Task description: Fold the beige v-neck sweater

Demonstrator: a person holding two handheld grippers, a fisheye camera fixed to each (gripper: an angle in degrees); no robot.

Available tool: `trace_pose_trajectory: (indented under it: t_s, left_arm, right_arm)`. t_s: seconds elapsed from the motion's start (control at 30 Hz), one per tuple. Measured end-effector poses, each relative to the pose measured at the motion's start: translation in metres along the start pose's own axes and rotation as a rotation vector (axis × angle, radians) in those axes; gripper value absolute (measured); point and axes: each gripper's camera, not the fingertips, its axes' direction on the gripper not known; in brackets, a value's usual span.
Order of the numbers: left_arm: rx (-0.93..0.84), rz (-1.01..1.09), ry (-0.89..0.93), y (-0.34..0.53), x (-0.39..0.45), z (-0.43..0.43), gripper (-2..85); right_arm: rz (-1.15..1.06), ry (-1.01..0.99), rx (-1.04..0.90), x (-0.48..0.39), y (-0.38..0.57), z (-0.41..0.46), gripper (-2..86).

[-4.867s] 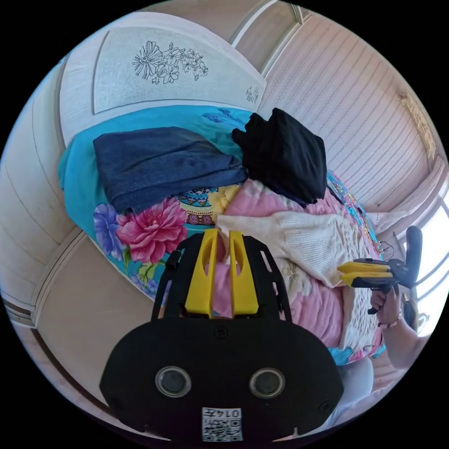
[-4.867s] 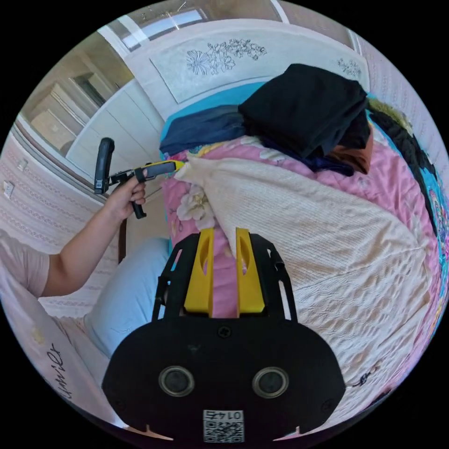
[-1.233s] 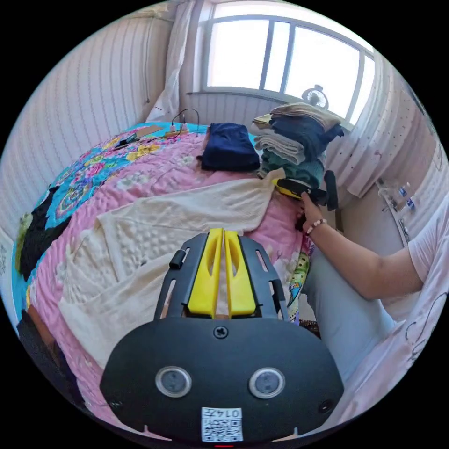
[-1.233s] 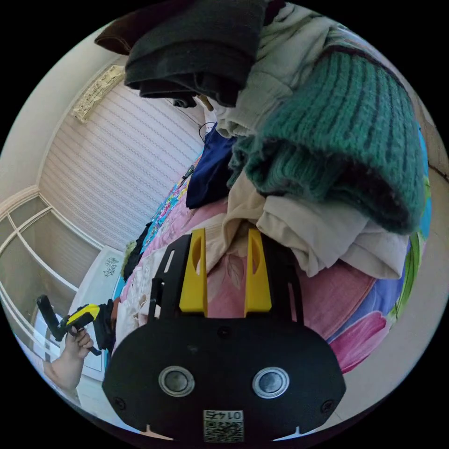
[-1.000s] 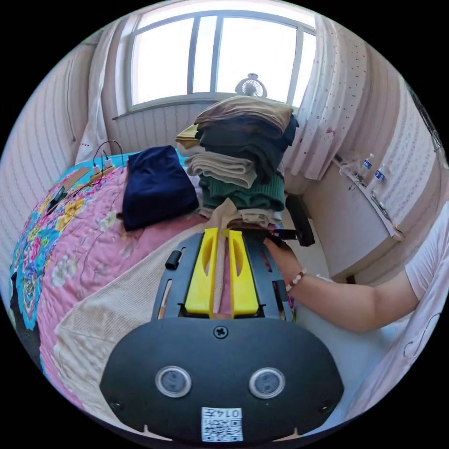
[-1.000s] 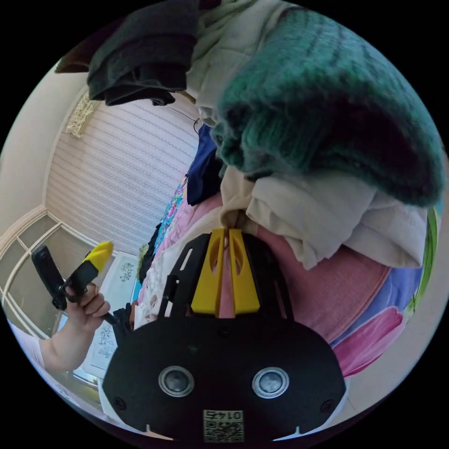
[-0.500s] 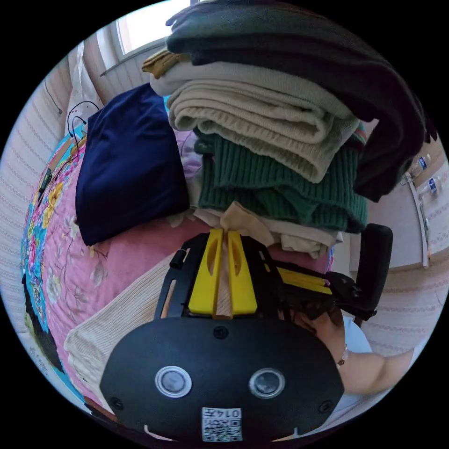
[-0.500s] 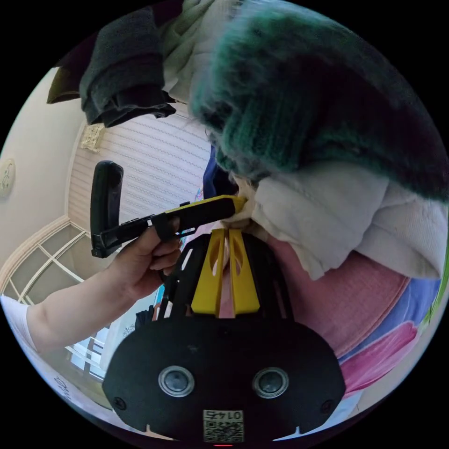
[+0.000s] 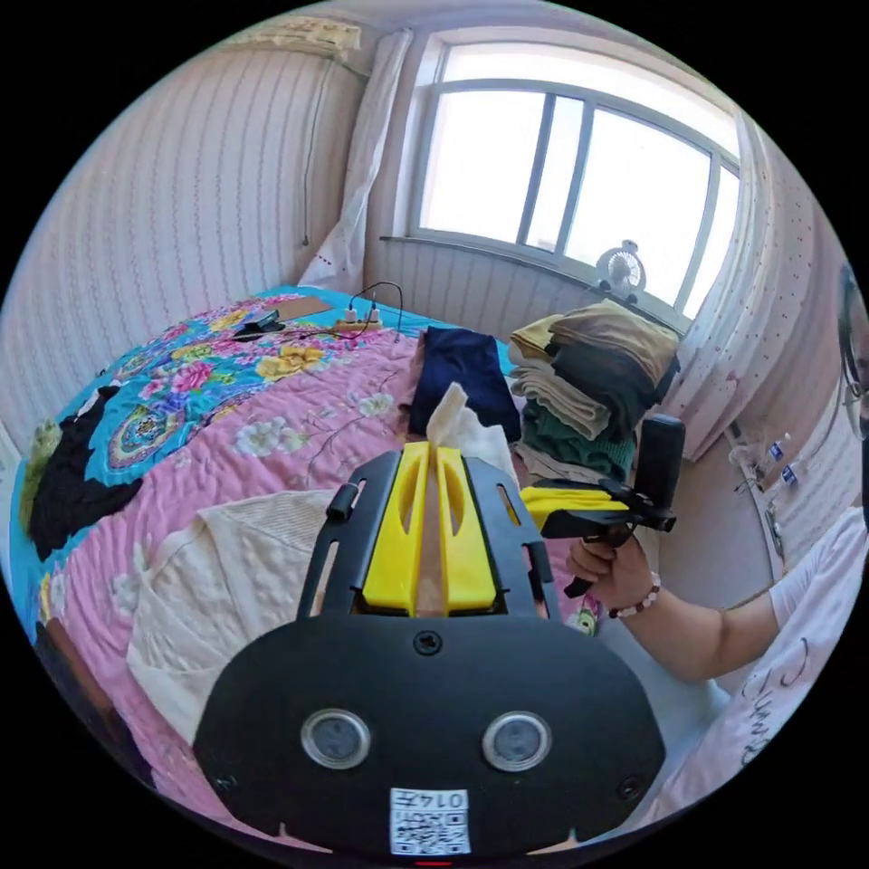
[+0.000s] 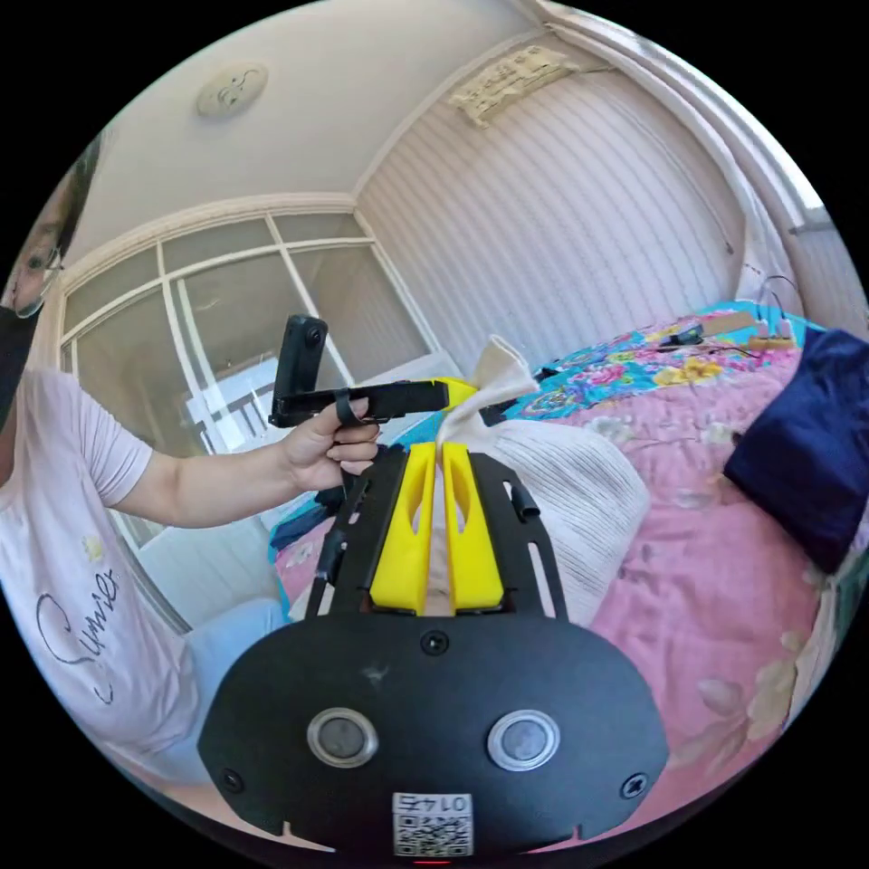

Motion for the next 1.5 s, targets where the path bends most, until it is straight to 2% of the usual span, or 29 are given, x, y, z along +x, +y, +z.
trace_pose_trajectory:
  t_s: [0.17, 0.23, 0.33, 0.43, 0.57, 0.67, 0.83, 0.93, 1.1, 1.23, 1.37, 1.5]
  left_arm:
    - [0.032, -0.222, -0.189, 0.081, -0.095, -0.105, -0.5]
    - [-0.001, -0.443, -0.24, 0.14, -0.146, -0.141, 0.4]
    - [-0.044, -0.646, -0.317, 0.21, -0.186, -0.179, 1.1]
    - [-0.044, -0.718, -0.33, 0.25, -0.205, -0.211, 1.6]
    - [-0.031, -0.737, -0.315, 0.268, -0.224, -0.238, 3.5]
    - [0.02, -0.714, -0.303, 0.266, -0.249, -0.253, 6.6]
    - [0.053, -0.744, -0.184, 0.246, -0.325, -0.252, 9.6]
    - [0.025, -0.766, -0.181, 0.229, -0.371, -0.243, 11.1]
    - [-0.058, -0.868, -0.123, 0.217, -0.43, -0.225, 9.0]
    - [-0.174, -0.819, -0.118, 0.218, -0.446, -0.222, 0.9]
    - [-0.083, -0.782, -0.105, 0.224, -0.438, -0.254, -0.2]
    - [0.025, -0.645, -0.004, 0.235, -0.406, -0.312, -0.4]
  right_arm:
    - [-0.081, -0.012, -0.249, -0.077, 0.001, 0.153, 1.5]
    - [-0.098, -0.028, -0.413, -0.101, 0.027, 0.229, 2.5]
    - [-0.134, -0.011, -0.634, -0.121, 0.068, 0.298, 4.7]
    - [-0.152, 0.004, -0.718, -0.128, 0.095, 0.324, 5.4]
    - [-0.122, 0.018, -0.688, -0.12, 0.101, 0.323, 5.5]
    - [-0.068, 0.102, -0.603, -0.088, 0.085, 0.316, 6.7]
    - [0.047, 0.42, -0.584, 0.01, 0.044, 0.336, 12.3]
    - [0.121, 0.525, -0.571, 0.063, 0.024, 0.363, 12.7]
    - [0.335, 0.475, -0.634, 0.137, 0.025, 0.421, 12.2]
    - [0.404, 0.482, -0.791, 0.167, 0.043, 0.465, 3.3]
    - [0.319, 0.397, -0.651, 0.151, 0.032, 0.453, 2.0]
    - [0.178, 0.191, -0.481, 0.105, 0.033, 0.402, 1.6]
